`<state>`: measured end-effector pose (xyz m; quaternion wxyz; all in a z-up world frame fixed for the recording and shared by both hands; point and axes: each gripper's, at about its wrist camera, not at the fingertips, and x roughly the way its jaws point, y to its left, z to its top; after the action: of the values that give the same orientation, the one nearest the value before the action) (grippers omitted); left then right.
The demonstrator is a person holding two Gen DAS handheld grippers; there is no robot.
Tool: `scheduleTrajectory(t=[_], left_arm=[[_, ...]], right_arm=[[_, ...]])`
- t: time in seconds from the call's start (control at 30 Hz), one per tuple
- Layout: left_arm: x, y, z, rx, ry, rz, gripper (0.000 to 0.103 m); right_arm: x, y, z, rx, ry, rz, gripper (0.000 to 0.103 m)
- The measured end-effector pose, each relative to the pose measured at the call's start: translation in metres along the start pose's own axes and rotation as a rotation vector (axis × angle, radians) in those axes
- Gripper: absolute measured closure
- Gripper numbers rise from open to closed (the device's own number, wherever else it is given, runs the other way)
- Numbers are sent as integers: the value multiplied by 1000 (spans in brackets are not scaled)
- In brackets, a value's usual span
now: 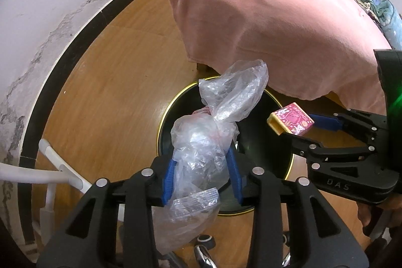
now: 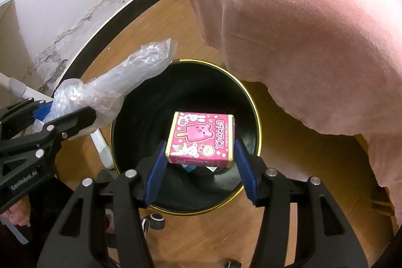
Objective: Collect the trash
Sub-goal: 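Open both tools to drop the plastic bag and pink box into the bin, then grasp the grey sock with the left tool while the right tool grasps the yellow snack bag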
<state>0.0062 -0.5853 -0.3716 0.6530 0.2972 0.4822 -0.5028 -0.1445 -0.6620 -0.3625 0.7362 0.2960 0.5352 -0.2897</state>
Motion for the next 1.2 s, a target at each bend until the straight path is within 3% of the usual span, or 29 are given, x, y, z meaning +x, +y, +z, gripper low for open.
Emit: scheduleTrajectory(t=[0.1,0.13,0.27,0.47,0.6,0.7,0.8,0.93,1.07,1.2], left_arm=[[-1,0,0,4,0,-9,54],[-2,-1,0,3,-3,-11,46],[-5,-3,0,8,-15,-17,32],[-20,-9,0,20,-34,-22,19],[-48,-17,5,29,-67,-35,12],[-91,-24,12,22,-109,-77,11],[-140,-33,17,53,-177,-63,11],[-236,-33,12,59,-295,-80,10],[-331,-5,-13,51,-399,9,9],[-408,55,-62,-26,-480,163,9]], right_arm=[[-3,-1,1,-1,-10,-6,37],[-4,-1,1,0,-12,-7,37],[-11,-4,1,1,-23,-19,37],[-33,-12,0,0,-49,-42,37],[-62,-19,3,-1,-82,-60,28],[-94,-23,10,-10,-116,-81,23],[-140,-19,20,-37,-179,-111,17],[-200,3,34,-93,-265,-121,17],[-261,71,47,-216,-370,-70,16],[-297,165,53,-362,-434,72,16]])
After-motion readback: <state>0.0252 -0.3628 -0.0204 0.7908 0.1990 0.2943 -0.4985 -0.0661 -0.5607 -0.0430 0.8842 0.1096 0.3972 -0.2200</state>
